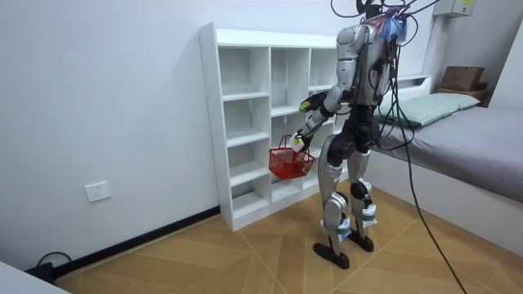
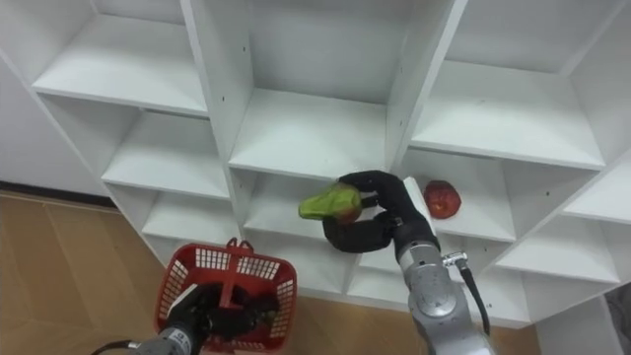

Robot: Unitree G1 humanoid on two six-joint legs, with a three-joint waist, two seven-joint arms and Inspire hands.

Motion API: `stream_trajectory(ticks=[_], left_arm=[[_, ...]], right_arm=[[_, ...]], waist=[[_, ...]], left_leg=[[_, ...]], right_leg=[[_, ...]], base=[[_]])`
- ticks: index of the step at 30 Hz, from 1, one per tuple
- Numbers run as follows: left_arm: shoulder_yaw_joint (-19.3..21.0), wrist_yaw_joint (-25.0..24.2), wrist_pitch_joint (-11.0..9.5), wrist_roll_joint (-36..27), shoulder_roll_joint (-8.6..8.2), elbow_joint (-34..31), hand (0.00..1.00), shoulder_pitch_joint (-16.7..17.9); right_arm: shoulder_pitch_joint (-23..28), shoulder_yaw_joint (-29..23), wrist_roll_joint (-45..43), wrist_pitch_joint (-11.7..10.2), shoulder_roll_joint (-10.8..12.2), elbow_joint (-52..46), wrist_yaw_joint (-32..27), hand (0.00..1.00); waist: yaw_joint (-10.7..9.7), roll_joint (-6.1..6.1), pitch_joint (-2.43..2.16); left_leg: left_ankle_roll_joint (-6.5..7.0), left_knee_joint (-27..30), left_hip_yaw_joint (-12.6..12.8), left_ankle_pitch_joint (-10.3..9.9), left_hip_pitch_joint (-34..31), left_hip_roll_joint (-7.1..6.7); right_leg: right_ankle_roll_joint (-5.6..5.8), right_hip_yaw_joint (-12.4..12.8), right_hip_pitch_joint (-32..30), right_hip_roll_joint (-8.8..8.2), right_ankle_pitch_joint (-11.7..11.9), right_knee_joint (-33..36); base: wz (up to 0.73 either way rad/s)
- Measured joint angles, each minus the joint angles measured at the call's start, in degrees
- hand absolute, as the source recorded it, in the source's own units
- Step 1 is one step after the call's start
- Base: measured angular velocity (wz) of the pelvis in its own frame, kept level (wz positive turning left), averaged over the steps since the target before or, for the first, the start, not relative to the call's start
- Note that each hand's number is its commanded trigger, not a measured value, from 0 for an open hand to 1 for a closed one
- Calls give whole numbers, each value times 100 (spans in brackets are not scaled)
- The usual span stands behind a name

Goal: Collect fruits from the closet

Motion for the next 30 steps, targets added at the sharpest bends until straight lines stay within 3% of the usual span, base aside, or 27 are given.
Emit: stream_trajectory(ticks=[12, 22, 30], left_arm=[[-100, -52, -50, 12, -56, 16, 100, -7], [-128, -111, -54, 84, -55, 26, 100, -31], [-244, -166, -116, 184, -4, 33, 100, -83]], right_arm=[[349, 180, -632, -2, 33, 35, 136, 100], [356, 179, -870, -28, 136, 398, 109, 100], [217, 219, -1085, -43, 130, 1000, 6, 100]], waist=[[-78, 175, -58], [-115, 306, -46], [-58, 295, -34]], left_leg=[[-9, -2, 82, -6, -87, 6], [-13, 4, 124, -8, -198, 25], [-10, 23, 159, -6, -383, 33]], right_leg=[[-4, 46, -161, 19, 3, 15], [-21, 162, -278, 47, 38, 20], [-21, 170, -506, 43, 37, 99]], base=[[-3], [-5], [-2]])
